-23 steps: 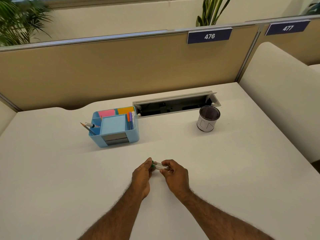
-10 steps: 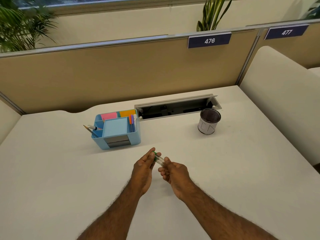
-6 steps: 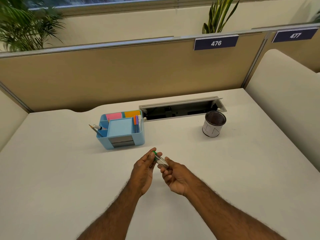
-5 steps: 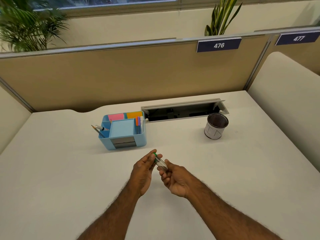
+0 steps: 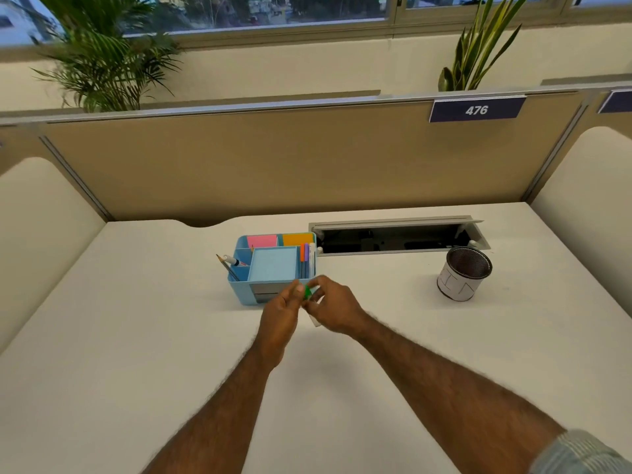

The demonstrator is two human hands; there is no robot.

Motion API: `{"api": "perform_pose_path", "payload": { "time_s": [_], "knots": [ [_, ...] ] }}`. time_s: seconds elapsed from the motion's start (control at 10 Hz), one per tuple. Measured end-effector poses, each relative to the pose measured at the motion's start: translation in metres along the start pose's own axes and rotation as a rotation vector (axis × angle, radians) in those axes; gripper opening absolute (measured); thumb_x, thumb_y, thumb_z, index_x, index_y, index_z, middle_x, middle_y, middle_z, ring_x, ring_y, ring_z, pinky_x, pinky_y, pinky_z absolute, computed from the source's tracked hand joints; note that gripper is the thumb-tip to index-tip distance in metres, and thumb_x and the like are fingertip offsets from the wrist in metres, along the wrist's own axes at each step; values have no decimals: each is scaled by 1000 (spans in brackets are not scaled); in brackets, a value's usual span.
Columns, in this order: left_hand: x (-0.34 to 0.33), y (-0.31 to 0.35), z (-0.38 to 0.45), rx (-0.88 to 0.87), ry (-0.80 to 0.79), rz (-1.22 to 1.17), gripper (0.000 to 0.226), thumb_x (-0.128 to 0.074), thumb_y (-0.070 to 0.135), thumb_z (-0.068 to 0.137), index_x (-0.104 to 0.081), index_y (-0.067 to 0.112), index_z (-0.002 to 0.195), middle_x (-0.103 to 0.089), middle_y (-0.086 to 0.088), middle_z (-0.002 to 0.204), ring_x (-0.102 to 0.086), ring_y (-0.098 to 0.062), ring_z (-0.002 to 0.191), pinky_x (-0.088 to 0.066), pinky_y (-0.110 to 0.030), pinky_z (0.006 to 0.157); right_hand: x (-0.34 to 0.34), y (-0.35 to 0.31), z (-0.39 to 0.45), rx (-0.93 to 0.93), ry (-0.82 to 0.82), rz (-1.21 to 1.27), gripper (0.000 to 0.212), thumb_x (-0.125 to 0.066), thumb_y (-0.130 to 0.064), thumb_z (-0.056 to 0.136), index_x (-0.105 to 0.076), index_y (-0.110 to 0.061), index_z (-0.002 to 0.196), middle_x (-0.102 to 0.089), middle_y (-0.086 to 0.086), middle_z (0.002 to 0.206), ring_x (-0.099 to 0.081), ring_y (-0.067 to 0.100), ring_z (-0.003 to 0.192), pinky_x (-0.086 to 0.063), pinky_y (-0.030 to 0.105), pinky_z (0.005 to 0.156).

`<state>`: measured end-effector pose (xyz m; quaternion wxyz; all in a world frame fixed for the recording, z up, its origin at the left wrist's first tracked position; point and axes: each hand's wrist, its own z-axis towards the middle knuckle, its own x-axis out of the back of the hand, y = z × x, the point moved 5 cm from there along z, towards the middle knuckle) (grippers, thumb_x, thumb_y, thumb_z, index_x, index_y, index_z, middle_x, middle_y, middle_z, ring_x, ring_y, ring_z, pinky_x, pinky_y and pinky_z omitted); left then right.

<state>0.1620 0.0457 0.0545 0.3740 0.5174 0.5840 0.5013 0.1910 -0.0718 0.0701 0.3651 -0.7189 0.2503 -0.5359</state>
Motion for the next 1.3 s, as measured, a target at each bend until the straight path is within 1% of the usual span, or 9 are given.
{"api": "perform_pose_path", "payload": {
  "time_s": [0.1,0.2,0.3,0.4,0.5,0.7,0.8,1.1,1.3],
  "knots": [
    [26,12,15,-66,189,300,49,-44,41,95,-43,20,139,-52,-9,140,-51,-25,125,-51,-40,98,1,-17,22,55,52,97,49,-63,-23,89,-42,-23,133,-60,8,128,-60,17,98,-48,11,66],
    [47,14,29,-153,214,722,59,-48,37,94,-32,12,146,-39,-10,152,-40,-27,137,-46,-37,103,7,-28,43,63,141,176,37,-66,-20,86,-47,-23,117,-62,8,122,-60,14,93,-43,4,48],
    [57,3,41,-126,104,1038,70,-44,46,94,-21,14,151,-19,-7,161,-21,-25,147,-26,-40,117,12,-31,61,14,215,206,34,-72,-13,79,-50,-19,104,-59,4,105,-61,19,96,-52,14,60],
    [62,-12,46,-67,25,1137,74,-38,52,94,-13,14,152,-8,-5,163,-12,-23,150,-15,-40,119,8,-32,75,-10,232,189,33,-73,-7,76,-53,-14,102,-57,1,97,-56,18,91,-49,24,67],
    [63,-22,47,-72,11,1159,77,-38,54,93,-8,15,153,-2,-3,164,-8,-20,150,-12,-38,120,1,-30,85,5,225,136,31,-73,-5,77,-56,-11,103,-61,7,104,-57,21,99,-45,17,65],
    [64,-24,50,-62,8,1158,78,-38,55,92,-8,16,153,-1,-3,164,-6,-19,150,-11,-38,120,-13,-29,92,62,179,-149,28,-72,-23,82,-62,-16,108,-66,7,113,-56,24,107,-46,34,90],
    [65,-25,50,-54,-1,1146,78,-39,54,92,-7,16,153,-1,-2,164,-6,-18,150,-10,-37,120,-15,-27,97,65,202,-237,30,-70,-30,83,-63,-20,110,-66,4,115,-54,23,110,-43,36,92],
    [63,-19,47,-37,-22,1126,78,-42,50,93,-7,14,153,-2,-4,164,-6,-20,150,-11,-35,120,-6,-18,91,66,226,-266,58,-74,-44,75,-54,-22,125,-62,2,126,-49,24,116,-41,40,95],
    [41,4,48,-11,-67,1170,75,-50,48,89,-25,11,148,-29,-10,157,-32,-26,142,-34,-38,113,26,2,76,48,226,-354,68,-70,-53,75,-48,-23,132,-56,1,135,-45,22,125,-36,41,101]
  ]
}}
